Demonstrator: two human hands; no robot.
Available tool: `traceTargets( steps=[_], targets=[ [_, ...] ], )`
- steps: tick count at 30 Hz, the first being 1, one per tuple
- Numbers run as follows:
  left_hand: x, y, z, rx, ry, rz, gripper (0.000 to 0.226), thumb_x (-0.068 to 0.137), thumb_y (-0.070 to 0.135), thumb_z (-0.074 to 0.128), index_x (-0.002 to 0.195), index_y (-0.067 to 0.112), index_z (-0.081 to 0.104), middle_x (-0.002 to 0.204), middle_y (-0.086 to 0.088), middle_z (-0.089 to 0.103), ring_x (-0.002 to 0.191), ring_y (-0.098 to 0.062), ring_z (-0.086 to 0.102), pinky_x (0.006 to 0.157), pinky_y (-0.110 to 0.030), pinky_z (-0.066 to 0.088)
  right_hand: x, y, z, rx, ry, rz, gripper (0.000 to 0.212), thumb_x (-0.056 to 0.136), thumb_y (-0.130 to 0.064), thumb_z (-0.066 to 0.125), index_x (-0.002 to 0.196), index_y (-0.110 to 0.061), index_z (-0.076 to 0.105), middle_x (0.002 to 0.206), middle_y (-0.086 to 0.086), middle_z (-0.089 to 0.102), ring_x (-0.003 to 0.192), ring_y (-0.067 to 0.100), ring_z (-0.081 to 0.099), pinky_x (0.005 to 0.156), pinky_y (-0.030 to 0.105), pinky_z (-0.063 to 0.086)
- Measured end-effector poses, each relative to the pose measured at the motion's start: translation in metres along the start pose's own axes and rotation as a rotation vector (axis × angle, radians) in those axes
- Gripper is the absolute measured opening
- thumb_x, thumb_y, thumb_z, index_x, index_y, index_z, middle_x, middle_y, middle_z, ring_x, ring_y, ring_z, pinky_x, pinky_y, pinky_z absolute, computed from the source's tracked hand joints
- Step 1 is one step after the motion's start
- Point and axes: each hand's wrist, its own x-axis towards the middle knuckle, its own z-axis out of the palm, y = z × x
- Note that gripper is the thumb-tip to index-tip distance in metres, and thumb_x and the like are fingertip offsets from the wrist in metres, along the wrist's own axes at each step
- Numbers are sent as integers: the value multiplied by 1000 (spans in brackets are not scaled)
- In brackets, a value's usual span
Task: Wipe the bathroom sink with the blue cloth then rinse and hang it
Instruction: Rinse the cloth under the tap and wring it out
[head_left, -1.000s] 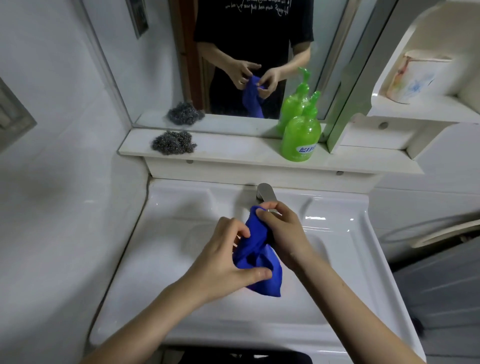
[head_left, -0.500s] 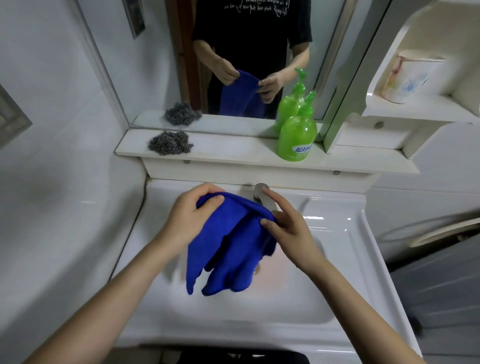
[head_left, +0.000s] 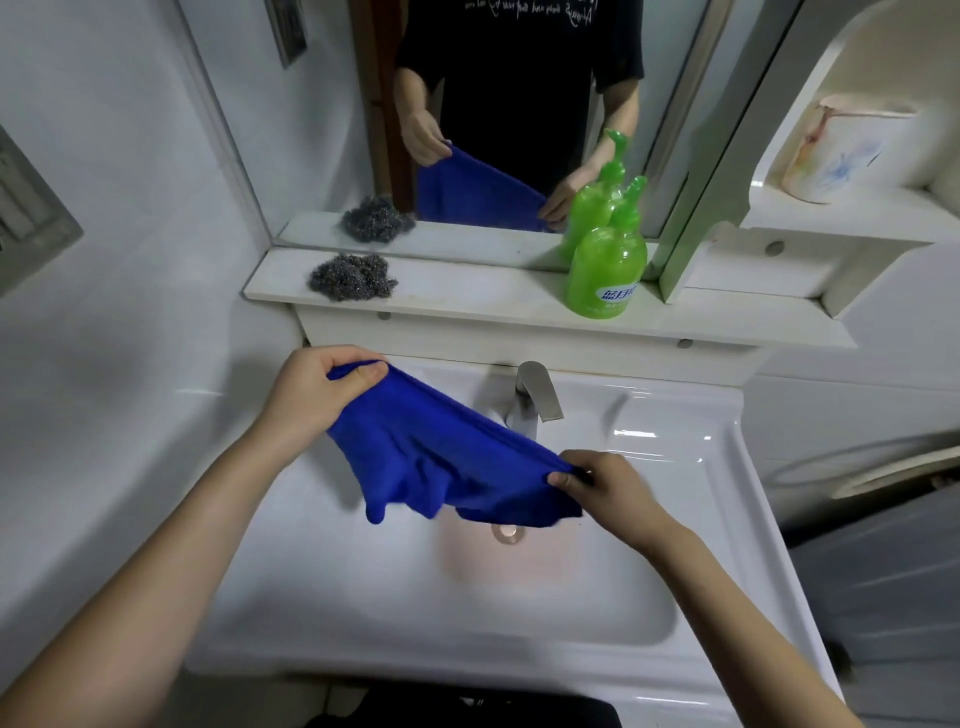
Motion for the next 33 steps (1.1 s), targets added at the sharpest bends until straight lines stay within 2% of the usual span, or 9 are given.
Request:
traceTargets(
  steps=[4, 7, 11, 15, 18, 23, 28, 30, 33],
  targets=[
    [2, -15, -11, -14, 42, -51, 23, 90, 25, 69, 80, 45, 76, 89, 19, 75, 86, 0, 69, 79, -28, 51, -4, -16, -12, 357, 53, -32, 27, 95, -21, 65, 68, -18, 62, 61, -10, 54, 58, 8, 46, 55, 17, 36],
    [-1, -28, -14, 5, 33, -78, 22, 92, 21, 67, 81, 37, 76, 86, 15, 76, 84, -4, 68, 78, -28, 50, -12, -33, -22, 474, 153, -60, 25, 96, -18, 64, 72, -26, 69, 67, -13, 64, 62, 2, 55, 57, 10, 40],
    [-12, -37, -5, 30, 56, -77, 21, 94, 15, 63, 85, 30, 74, 87, 18, 75, 84, 2, 66, 82, -25, 47, -19, -51, -30, 483, 235, -100, 19, 99, -21, 57, 84, -19, 68, 74, -3, 65, 66, 5, 56, 59, 12, 42],
    [-36, -37, 21, -36, 109, -70, 21, 96, 12, 59, 85, 24, 73, 87, 6, 74, 82, 0, 65, 71, -12, 48, -28, -66, -31, 562, 336, -141, 20, 98, -30, 55, 83, -19, 64, 69, -7, 57, 63, 5, 50, 56, 11, 39],
    [-65, -40, 48, -110, 119, -133, 16, 97, 11, 57, 88, 13, 71, 86, -3, 72, 82, -9, 64, 71, -19, 48, -41, -68, -23, 592, 386, -145, 18, 99, -26, 54, 86, -22, 65, 72, -8, 61, 65, 5, 53, 58, 12, 41],
    [-126, -60, 90, -122, 36, -248, 24, 96, 9, 57, 75, 16, 67, 71, -4, 63, 67, -8, 55, 62, -16, 41, -73, -58, 2, 598, 399, -70, 21, 102, -19, 49, 87, -24, 62, 74, -4, 63, 65, 6, 57, 59, 12, 44],
    [-168, -76, 106, -154, -24, -319, 23, 99, 8, 53, 80, 3, 65, 80, -13, 69, 77, -23, 67, 76, -32, 52, -105, -58, 19, 576, 427, -36, 24, 100, -22, 49, 81, -33, 59, 80, -9, 66, 70, 1, 61, 63, 8, 45],
    [-178, -75, 104, -124, -45, -287, 20, 99, 9, 53, 86, 6, 67, 86, -8, 72, 85, -15, 71, 84, -27, 54, -117, -62, 19, 599, 448, -39, 22, 100, -22, 51, 82, -31, 61, 78, -10, 66, 69, -1, 60, 61, 6, 44],
    [-177, -71, 92, -66, -59, -210, 21, 97, 10, 56, 83, 19, 68, 86, 1, 74, 88, -7, 71, 85, -21, 53, -135, -74, 19, 612, 493, -67, 28, 101, -12, 53, 82, -31, 64, 75, -16, 69, 64, -5, 60, 55, 5, 44]
  ],
)
